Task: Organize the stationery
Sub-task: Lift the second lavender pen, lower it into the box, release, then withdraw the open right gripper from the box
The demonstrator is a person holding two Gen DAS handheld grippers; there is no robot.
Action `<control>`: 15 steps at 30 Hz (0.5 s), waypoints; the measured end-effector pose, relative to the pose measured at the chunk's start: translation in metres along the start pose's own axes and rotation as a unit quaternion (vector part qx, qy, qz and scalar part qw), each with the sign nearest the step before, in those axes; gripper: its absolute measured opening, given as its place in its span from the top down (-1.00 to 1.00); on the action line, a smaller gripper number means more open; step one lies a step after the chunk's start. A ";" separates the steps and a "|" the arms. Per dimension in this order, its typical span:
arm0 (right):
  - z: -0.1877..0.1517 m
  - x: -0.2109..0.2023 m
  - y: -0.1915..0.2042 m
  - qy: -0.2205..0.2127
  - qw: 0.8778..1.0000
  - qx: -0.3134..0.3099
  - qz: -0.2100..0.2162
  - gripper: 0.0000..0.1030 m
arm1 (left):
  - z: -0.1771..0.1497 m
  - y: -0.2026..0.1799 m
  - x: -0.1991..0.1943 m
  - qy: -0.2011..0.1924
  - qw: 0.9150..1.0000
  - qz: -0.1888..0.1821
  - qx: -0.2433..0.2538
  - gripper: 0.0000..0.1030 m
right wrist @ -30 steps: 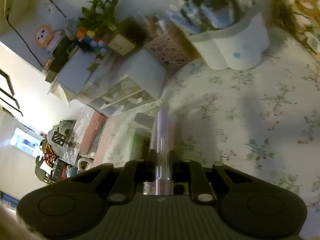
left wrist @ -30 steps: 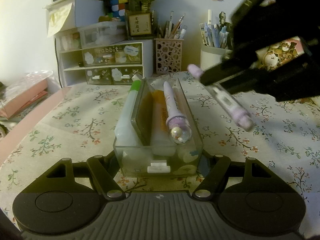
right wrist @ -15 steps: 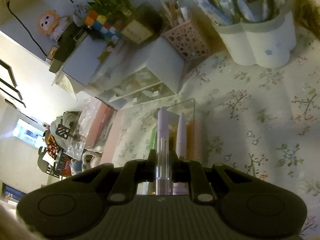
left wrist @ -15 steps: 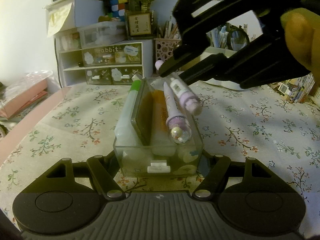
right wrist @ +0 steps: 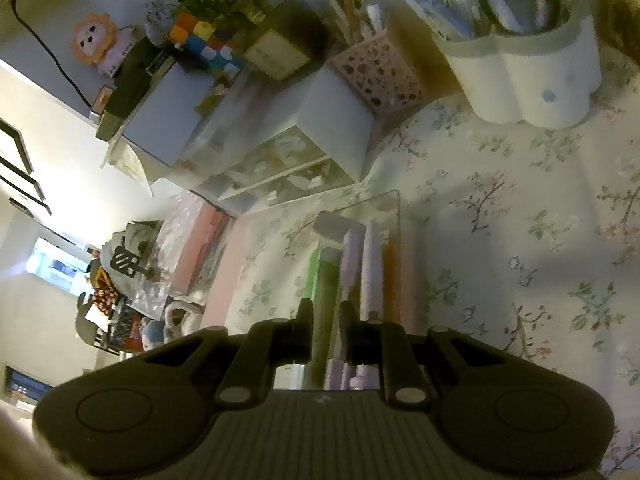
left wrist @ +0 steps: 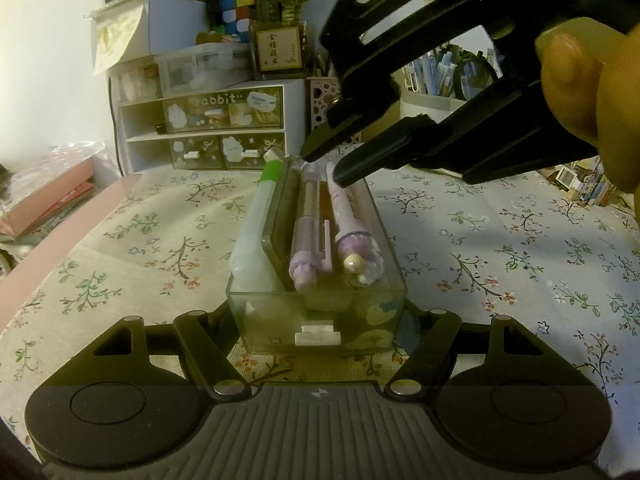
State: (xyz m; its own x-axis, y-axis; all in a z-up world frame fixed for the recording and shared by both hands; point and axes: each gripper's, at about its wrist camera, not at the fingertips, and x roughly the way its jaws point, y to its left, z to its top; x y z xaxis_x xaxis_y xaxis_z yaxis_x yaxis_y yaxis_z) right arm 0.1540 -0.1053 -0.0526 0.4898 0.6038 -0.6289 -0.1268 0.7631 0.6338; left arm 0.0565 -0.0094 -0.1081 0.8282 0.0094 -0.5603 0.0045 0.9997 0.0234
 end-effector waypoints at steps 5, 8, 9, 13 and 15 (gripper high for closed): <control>0.002 -0.007 -0.009 -0.006 1.000 0.010 0.008 0.64 | 0.000 0.000 0.000 0.000 1.000 0.000 0.000 -0.41; 0.000 -0.009 -0.012 -0.006 1.000 0.009 0.008 0.64 | 0.000 0.000 0.000 0.000 1.000 0.000 0.000 -0.41; -0.001 -0.010 -0.013 -0.006 1.000 0.009 0.009 0.64 | 0.000 0.000 0.000 0.000 1.000 0.000 0.000 -0.41; -0.004 -0.015 -0.016 -0.011 1.000 0.003 0.007 0.63 | 0.003 0.000 0.002 0.008 1.000 -0.003 0.000 -0.41; -0.006 -0.020 -0.020 -0.018 1.000 -0.001 0.001 0.63 | 0.008 0.001 0.005 0.018 1.000 -0.006 -0.001 -0.41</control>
State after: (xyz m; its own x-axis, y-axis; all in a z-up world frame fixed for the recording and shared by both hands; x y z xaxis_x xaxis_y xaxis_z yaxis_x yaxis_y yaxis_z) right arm 0.1419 -0.1315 -0.0553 0.5199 0.5970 -0.6110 -0.1295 0.7621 0.6344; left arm 0.0653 -0.0086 -0.1046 0.8077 -0.0022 -0.5896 0.0140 0.9998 0.0154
